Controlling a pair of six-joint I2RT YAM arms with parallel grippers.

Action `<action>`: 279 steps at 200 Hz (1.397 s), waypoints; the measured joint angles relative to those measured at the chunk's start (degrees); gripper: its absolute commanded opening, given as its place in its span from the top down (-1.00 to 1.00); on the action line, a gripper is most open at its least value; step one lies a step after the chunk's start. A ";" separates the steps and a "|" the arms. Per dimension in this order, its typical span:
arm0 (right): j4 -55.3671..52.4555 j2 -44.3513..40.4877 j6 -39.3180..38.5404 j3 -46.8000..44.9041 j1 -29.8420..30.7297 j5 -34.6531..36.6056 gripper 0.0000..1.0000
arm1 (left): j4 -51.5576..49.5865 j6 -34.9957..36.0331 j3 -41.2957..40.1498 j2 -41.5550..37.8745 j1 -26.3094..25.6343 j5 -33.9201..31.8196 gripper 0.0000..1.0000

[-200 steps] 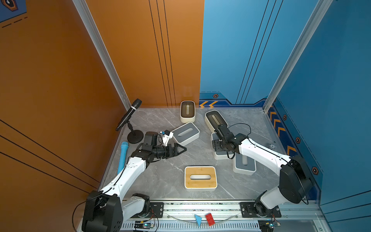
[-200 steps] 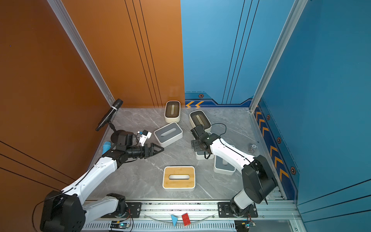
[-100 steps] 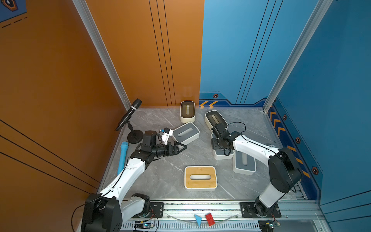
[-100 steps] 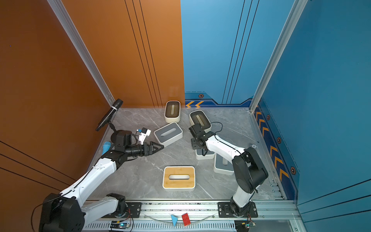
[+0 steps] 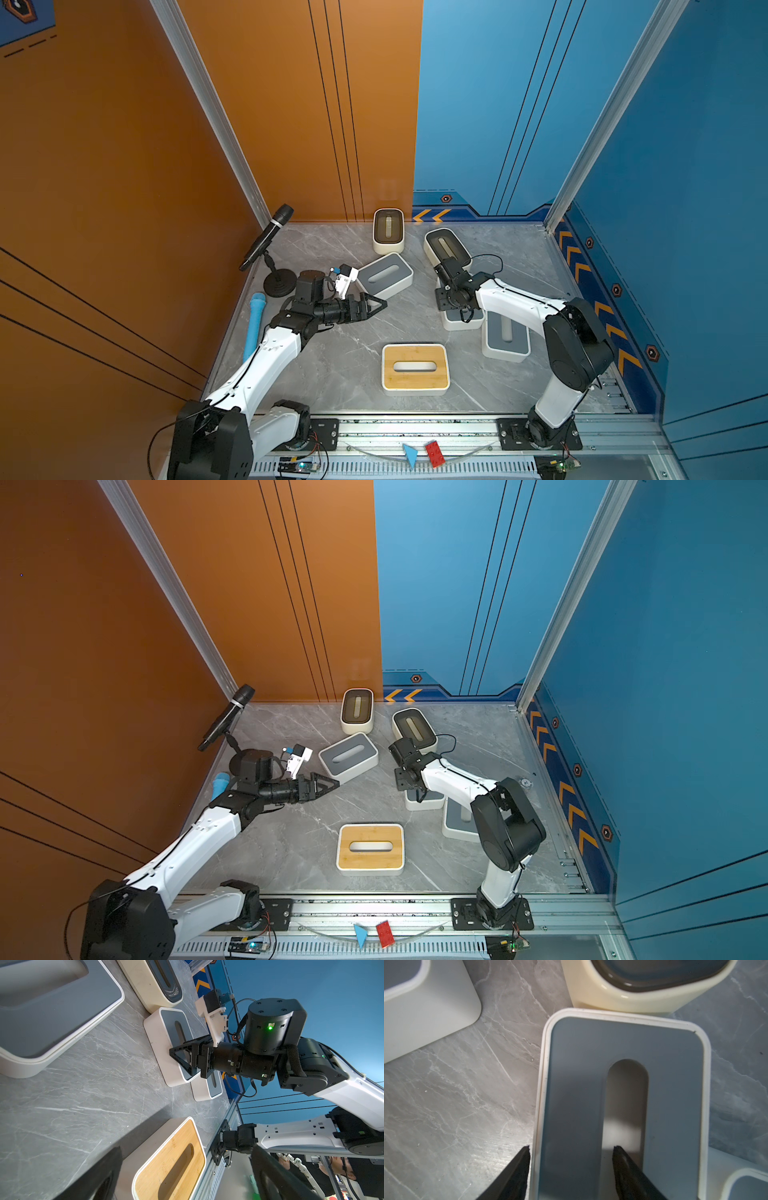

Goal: Stack the tissue boxes
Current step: Pick up the tissue box from the center of the board.

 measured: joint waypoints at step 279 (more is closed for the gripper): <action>-2.82 -1.81 -2.75 3.02 4.04 -0.33 0.14 | 0.04 0.00 -0.68 -2.51 0.00 -0.57 -0.96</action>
